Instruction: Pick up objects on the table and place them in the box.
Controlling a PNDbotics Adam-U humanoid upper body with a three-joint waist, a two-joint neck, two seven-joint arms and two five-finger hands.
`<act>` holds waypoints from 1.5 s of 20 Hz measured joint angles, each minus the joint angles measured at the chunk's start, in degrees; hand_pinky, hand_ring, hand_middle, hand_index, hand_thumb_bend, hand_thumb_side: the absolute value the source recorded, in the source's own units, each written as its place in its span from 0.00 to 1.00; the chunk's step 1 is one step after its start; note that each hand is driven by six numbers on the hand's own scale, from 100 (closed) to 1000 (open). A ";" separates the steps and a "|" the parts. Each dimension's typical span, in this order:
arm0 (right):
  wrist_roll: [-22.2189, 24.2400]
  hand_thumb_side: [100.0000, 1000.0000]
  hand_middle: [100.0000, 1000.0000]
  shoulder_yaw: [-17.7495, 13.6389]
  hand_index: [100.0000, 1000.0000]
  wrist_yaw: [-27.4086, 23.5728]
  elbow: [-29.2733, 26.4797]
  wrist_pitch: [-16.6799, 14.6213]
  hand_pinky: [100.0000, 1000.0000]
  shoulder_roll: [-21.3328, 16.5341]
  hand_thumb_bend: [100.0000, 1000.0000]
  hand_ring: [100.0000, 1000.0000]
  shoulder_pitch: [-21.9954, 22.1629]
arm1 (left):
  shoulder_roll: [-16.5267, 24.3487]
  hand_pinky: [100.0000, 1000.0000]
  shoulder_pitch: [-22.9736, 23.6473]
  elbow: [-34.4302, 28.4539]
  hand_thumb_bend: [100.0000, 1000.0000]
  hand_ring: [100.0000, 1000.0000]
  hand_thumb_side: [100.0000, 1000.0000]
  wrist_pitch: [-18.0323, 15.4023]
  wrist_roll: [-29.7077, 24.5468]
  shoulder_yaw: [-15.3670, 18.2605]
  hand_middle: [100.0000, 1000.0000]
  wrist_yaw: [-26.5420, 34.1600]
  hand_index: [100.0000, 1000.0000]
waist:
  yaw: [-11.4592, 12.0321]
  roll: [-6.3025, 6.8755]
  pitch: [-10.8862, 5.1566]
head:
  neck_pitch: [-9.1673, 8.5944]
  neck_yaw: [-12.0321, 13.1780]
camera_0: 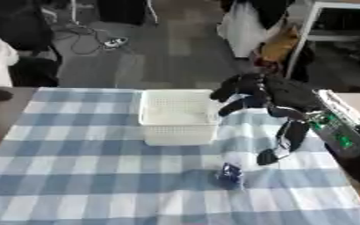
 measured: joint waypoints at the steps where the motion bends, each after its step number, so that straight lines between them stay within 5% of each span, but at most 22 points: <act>1: -0.82 1.00 0.85 -0.28 0.78 1.56 1.56 -0.02 0.82 0.60 0.57 0.69 -0.17 | 0.00 0.68 0.00 0.00 0.00 0.54 0.77 -0.01 -0.02 0.00 0.92 0.01 0.70 | 0.02 0.00 0.00 | 0.00 0.00; 12: -7.11 1.00 0.84 -0.99 0.78 14.13 9.72 -0.04 0.81 2.77 0.56 0.69 0.94 | 0.00 0.68 -0.08 0.00 0.00 0.54 0.77 0.06 -0.14 0.00 0.92 0.03 0.70 | 0.38 0.01 0.18 | -0.30 0.06; 30: -11.94 1.00 0.84 0.47 0.79 24.47 12.68 0.15 0.81 3.45 0.53 0.69 3.82 | 0.00 0.68 -0.50 0.00 0.00 0.54 0.77 0.10 -0.35 -0.03 0.92 0.03 0.70 | 0.42 0.10 0.71 | -0.48 0.17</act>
